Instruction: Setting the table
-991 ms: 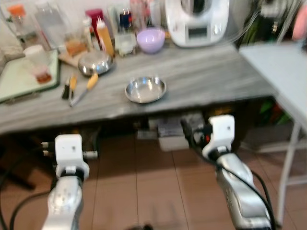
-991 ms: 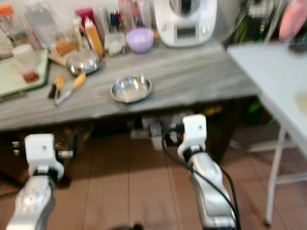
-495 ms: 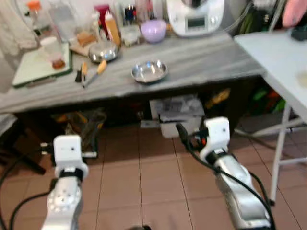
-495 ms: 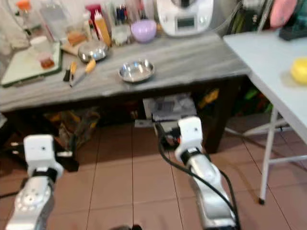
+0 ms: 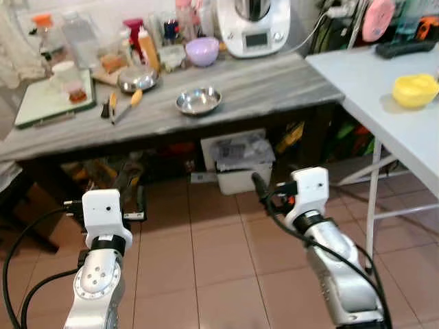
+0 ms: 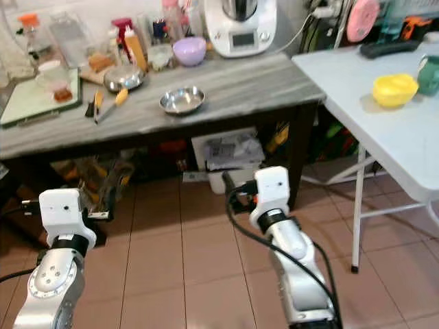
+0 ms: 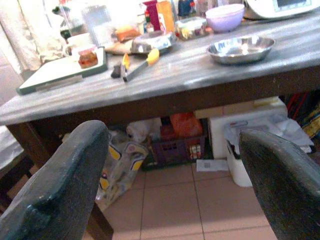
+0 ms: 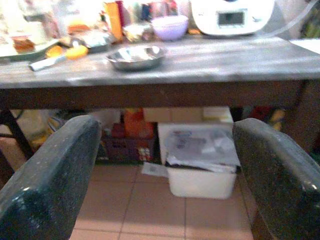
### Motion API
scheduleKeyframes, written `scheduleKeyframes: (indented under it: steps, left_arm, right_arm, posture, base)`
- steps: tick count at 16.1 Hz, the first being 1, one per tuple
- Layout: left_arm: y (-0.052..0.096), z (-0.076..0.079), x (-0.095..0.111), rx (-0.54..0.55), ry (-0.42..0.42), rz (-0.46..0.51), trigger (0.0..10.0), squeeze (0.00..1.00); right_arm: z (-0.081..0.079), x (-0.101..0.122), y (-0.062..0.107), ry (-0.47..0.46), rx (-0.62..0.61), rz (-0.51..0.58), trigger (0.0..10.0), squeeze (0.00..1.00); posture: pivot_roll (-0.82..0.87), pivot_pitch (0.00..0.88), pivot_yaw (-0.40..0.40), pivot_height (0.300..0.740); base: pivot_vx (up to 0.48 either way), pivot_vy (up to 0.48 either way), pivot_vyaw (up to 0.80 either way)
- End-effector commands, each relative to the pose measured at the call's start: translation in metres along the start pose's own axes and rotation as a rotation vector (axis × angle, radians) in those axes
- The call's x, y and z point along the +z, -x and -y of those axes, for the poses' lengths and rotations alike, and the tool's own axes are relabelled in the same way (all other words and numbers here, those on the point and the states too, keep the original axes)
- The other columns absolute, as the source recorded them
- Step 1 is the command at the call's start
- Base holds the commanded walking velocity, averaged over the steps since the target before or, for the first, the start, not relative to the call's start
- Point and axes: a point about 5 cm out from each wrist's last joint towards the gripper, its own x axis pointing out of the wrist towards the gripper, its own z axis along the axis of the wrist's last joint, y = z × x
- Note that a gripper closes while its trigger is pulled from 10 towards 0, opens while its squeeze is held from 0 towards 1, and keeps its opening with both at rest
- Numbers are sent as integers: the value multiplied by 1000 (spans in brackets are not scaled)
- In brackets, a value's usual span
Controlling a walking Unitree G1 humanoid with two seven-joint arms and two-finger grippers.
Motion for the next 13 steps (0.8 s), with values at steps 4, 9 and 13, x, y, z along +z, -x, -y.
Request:
scheduleKeyframes:
  steps: [4, 9, 13]
  left_arm:
    - [1, -1, 2, -15, 7, 8, 10000, 0]
    - [0, 2, 4, -26, 16, 11, 10000, 0]
    - [0, 4, 4, -30, 23, 12, 10000, 0]
  right_arm:
    - [-5, -3, 5, -14, 52, -24, 10000, 0]
    - [-2, -2, 4, 85, 17, -7, 10000, 0]
    - [-3, -4, 5, 120, 3, 3, 10000, 0]
  posture:
    - [-61, 92, 114, 740]
    - [-59, 101, 119, 740]
    - [-60, 104, 117, 740]
  base:
    - [0, -423, 0]
    - [0, -480, 0]
    - [0, -480, 0]
